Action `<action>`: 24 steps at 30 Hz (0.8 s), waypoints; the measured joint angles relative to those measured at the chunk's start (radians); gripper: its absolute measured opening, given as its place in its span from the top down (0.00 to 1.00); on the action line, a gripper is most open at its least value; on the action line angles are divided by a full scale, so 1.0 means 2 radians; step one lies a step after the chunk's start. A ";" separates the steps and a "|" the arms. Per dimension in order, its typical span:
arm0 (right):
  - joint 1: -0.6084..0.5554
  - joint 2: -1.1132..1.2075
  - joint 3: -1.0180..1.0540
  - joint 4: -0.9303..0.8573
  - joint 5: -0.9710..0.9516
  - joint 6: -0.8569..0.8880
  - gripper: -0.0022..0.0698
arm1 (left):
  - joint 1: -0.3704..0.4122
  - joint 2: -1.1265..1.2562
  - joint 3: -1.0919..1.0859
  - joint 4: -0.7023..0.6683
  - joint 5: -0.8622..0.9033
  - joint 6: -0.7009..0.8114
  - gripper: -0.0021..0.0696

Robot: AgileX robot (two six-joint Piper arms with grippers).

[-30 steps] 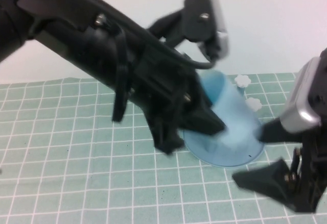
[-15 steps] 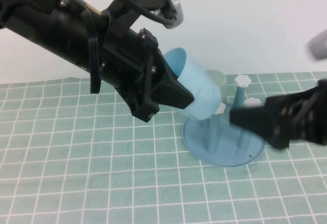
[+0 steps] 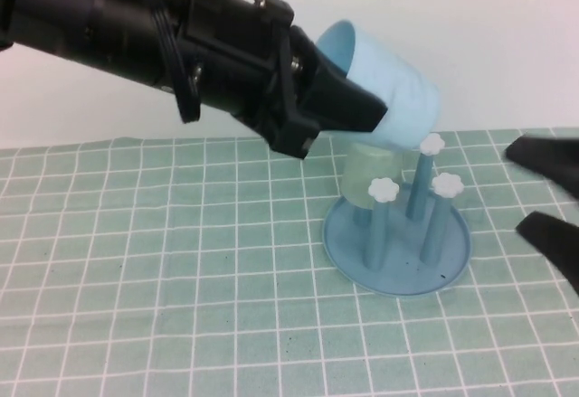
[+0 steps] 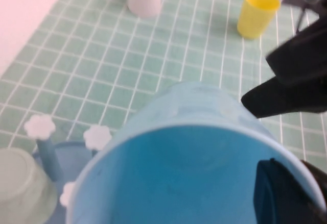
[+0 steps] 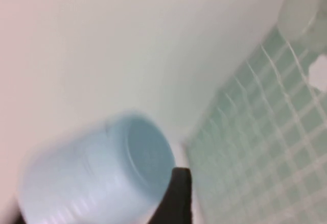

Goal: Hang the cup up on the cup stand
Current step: Adjust the cup with two arms

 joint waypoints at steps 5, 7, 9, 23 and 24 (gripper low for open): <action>-0.001 -0.011 0.002 0.078 -0.027 0.017 0.00 | -0.001 0.000 0.041 -0.042 -0.037 0.022 0.96; -0.002 -0.011 0.002 0.084 -0.027 0.036 0.00 | -0.008 0.000 0.071 -0.074 -0.060 0.050 0.96; -0.002 -0.011 0.002 0.087 -0.027 0.043 0.00 | -0.022 0.000 0.101 -0.115 -0.093 0.089 0.96; -0.002 -0.011 0.002 0.091 -0.073 0.069 0.00 | -0.198 -0.050 0.261 -0.398 -0.383 0.425 0.96; -0.002 -0.011 0.002 0.091 -0.071 0.070 0.00 | -0.207 -0.050 0.262 -0.399 -0.396 0.443 0.96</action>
